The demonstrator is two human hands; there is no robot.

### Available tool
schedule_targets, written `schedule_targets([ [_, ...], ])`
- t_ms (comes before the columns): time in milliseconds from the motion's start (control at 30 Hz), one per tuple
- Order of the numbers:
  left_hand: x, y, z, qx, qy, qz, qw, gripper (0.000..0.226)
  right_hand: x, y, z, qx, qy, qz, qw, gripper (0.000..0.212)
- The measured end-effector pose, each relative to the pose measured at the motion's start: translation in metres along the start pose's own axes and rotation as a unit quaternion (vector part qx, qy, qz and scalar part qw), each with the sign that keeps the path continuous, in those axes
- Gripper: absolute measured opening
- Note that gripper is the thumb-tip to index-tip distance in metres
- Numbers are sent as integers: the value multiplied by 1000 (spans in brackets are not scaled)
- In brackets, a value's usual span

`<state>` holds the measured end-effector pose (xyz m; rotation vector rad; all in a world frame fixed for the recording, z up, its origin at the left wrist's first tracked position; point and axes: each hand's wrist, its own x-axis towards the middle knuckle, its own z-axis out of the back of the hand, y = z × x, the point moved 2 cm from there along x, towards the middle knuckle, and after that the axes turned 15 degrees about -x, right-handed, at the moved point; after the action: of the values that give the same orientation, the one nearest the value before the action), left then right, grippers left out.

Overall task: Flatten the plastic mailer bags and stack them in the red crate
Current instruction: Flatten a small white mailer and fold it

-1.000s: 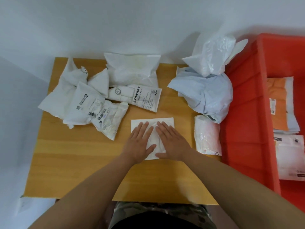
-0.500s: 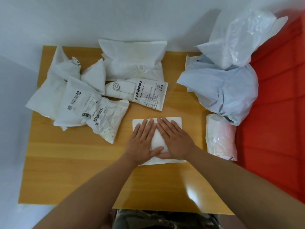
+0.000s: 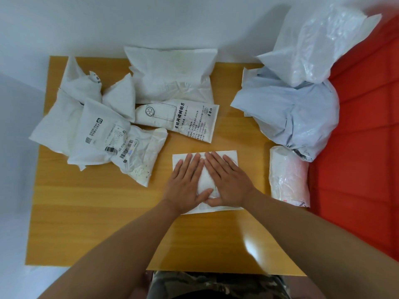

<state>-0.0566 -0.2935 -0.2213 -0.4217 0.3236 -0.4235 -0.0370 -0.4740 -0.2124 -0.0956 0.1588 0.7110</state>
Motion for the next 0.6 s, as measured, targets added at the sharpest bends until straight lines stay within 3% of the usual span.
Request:
schedule_targets([
  [267,-8,-6,13,-29,-26,9,999,80,-12,9,10,18,-13,-70,997,105],
  [600,-2,1,1,-2,0,-22,1000,73,-20,23,-9,27,-22,-123,992,96],
])
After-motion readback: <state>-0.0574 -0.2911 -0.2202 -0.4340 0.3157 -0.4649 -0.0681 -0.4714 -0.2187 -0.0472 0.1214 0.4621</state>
